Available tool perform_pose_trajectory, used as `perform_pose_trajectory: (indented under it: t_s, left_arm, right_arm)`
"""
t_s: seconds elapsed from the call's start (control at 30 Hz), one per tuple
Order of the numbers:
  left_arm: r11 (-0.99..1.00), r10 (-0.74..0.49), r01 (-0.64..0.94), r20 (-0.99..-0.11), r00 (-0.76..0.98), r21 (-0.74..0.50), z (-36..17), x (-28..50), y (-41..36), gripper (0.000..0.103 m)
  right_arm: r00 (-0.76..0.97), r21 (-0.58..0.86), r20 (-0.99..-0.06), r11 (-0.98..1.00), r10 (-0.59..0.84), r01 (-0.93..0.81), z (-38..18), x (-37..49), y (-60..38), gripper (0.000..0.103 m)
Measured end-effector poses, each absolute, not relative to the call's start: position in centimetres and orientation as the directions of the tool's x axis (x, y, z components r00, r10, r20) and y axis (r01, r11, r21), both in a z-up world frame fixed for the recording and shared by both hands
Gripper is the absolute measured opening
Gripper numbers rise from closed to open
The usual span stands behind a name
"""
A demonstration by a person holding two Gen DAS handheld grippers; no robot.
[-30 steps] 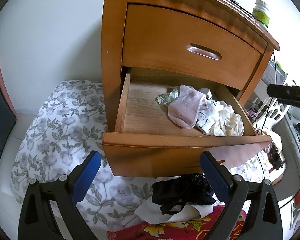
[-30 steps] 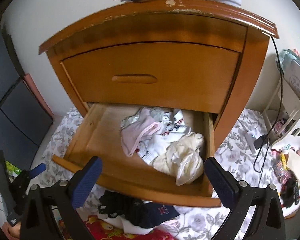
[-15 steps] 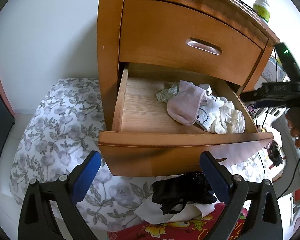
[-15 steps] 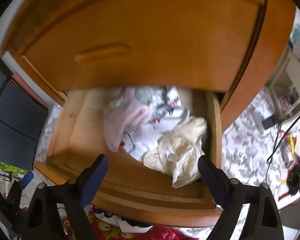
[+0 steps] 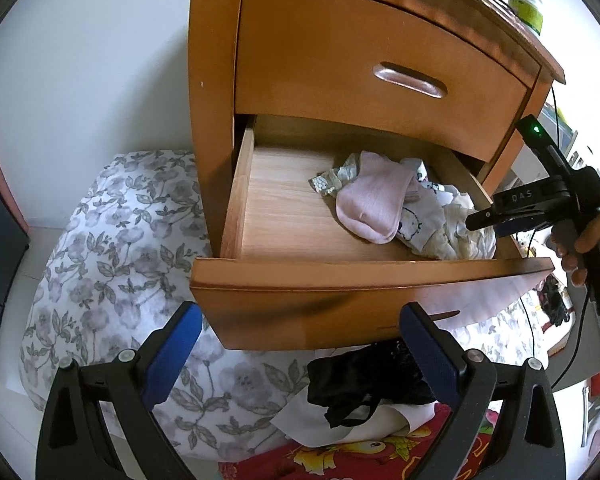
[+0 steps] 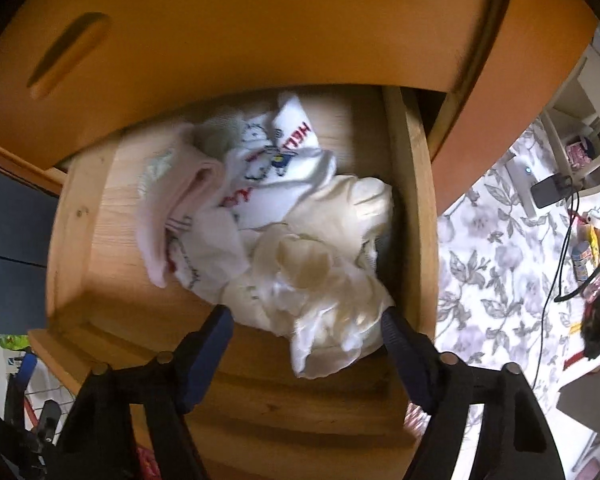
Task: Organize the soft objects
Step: 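Reach the right gripper into the drawer toward the cream garment, then close the right gripper on the cream garment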
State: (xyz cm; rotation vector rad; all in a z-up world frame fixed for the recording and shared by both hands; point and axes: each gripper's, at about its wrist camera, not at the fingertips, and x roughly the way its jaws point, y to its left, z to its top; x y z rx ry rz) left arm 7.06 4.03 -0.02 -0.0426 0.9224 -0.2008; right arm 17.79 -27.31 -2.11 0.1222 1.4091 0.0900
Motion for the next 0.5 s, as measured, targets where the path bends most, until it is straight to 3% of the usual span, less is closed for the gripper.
perform_pose_trajectory:
  t_s: [0.5]
  left_arm:
    - [0.979,-0.192,0.168,-0.799,0.569,-0.116,-0.5,7.4,3.7,0.099]
  right_arm:
    - [0.107,0.068,-0.992,0.996,0.073,-0.051,-4.6,19.7,-26.9,0.044]
